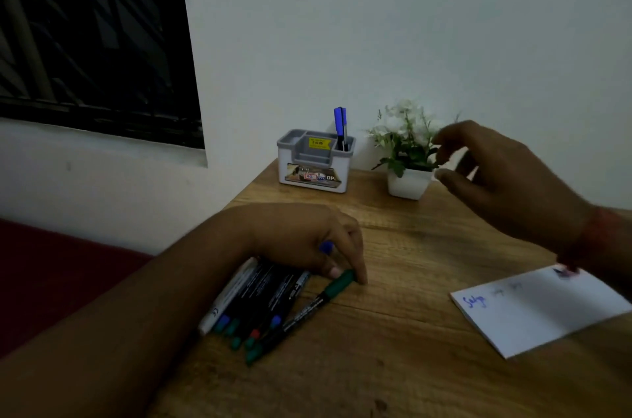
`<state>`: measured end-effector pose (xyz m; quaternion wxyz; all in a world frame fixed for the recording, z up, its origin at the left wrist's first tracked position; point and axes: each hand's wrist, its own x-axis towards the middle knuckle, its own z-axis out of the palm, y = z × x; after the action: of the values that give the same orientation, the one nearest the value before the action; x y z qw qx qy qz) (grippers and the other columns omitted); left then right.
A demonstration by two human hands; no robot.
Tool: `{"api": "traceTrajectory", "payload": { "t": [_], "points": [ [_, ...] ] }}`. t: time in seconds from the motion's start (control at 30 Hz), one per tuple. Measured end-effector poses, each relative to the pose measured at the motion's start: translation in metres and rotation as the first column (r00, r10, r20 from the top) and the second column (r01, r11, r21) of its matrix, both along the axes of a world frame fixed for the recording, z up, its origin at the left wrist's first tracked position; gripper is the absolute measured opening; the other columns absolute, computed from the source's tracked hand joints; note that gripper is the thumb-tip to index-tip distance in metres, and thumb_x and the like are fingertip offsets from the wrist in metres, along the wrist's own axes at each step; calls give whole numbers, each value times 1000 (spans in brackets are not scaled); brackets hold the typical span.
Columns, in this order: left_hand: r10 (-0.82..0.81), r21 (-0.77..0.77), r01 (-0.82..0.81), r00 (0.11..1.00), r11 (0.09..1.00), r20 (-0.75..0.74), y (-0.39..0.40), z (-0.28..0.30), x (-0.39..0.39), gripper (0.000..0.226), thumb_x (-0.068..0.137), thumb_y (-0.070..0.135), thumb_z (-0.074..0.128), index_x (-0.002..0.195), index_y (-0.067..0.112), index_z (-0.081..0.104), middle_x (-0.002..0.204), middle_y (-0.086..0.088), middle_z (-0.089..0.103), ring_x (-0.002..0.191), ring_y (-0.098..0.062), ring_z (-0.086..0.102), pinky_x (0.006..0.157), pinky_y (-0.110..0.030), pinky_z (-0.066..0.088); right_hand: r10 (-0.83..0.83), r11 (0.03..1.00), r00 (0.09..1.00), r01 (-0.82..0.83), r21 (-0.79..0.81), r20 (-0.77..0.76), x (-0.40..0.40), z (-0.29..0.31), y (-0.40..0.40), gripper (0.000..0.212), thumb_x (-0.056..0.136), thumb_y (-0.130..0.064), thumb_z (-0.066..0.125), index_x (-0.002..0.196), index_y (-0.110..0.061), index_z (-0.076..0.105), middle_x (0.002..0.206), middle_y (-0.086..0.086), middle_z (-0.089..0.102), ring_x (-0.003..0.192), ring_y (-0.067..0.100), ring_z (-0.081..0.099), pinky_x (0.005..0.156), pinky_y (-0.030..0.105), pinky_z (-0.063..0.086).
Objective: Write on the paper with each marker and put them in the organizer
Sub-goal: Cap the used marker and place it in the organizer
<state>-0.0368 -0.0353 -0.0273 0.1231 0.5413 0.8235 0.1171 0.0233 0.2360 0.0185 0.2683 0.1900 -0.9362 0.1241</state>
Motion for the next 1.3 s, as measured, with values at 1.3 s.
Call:
{"api": "traceTrajectory", "payload": {
  "t": [1.3],
  "points": [
    [47,259,-205,860,944,508,176,13,15,12,101,14,51,103,8,61,96,-12,63,89,-17,61,85,-28,50,104,911,984,-153,-383,-145,76,-73,83,5,93,-20,69,91,-15,68,79,-13,67,71,4,64,61,17,47]
  ]
}}
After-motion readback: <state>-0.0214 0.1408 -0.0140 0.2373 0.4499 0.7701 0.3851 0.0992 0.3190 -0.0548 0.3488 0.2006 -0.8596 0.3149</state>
